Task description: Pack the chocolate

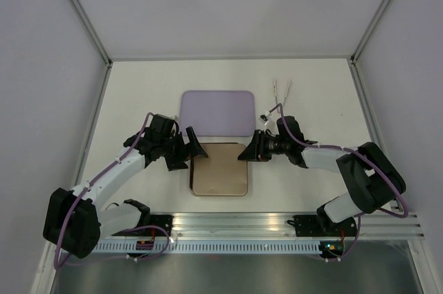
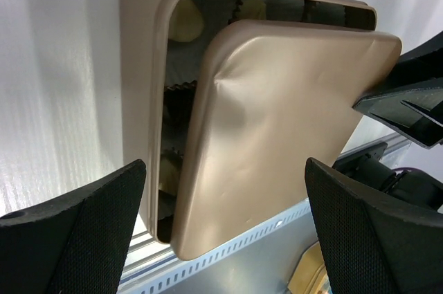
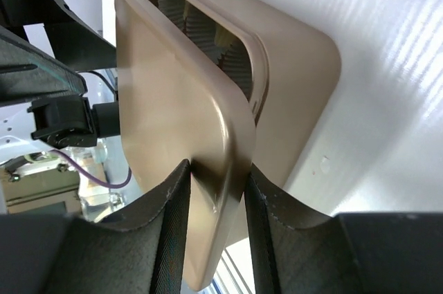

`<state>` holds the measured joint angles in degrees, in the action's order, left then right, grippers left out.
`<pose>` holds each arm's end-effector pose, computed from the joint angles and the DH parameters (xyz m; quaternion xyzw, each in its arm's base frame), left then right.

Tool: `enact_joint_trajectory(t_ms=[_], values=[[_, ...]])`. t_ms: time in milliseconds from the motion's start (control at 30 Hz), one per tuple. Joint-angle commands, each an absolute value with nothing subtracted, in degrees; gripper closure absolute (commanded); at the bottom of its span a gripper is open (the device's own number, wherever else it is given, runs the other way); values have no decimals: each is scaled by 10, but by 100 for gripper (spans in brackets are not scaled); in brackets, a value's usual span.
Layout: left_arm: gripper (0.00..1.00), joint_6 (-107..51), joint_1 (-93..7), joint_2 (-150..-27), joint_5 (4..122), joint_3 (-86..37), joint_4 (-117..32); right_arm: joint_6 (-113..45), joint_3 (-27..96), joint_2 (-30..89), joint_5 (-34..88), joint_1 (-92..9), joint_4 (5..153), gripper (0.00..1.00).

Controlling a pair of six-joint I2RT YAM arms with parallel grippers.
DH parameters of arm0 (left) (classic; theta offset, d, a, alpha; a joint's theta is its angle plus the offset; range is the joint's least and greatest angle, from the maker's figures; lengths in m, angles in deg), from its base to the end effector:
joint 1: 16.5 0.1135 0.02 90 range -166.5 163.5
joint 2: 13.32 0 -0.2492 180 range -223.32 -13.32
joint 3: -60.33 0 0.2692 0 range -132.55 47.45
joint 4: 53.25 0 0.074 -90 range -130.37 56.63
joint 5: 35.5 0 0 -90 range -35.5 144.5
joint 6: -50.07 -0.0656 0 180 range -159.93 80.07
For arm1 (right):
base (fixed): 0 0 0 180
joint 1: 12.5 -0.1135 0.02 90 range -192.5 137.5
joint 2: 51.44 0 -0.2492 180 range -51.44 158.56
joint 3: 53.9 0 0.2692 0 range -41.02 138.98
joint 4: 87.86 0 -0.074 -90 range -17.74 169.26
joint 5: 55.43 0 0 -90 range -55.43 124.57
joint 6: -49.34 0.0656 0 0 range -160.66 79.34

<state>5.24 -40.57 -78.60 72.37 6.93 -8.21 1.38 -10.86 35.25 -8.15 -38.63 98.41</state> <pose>0.2234 -0.1218 0.1701 -0.1299 0.9391 -0.2823 0.1468 0.2475 0.1710 0.1023 -0.0443 0.8491 0.5017 0.1589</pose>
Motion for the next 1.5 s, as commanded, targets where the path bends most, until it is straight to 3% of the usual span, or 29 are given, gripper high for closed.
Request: enact_joint_trajectory(t_ms=[0,300,467,800,933,1467], values=[[0,37,-403,-791,752,78,-120,-4,-80,353,-24,-406,973,59],[1,24,-403,-810,763,97,-134,-16,-59,368,15,-418,943,56],[3,30,-403,-808,762,99,-145,-16,-42,363,38,-433,917,49],[16,47,-403,-796,755,100,-145,-8,-9,299,140,-468,794,41],[23,52,-403,-797,745,95,-145,-18,-1,286,160,-478,738,41],[27,63,-404,-806,730,81,-144,-18,57,279,227,-546,646,46]])
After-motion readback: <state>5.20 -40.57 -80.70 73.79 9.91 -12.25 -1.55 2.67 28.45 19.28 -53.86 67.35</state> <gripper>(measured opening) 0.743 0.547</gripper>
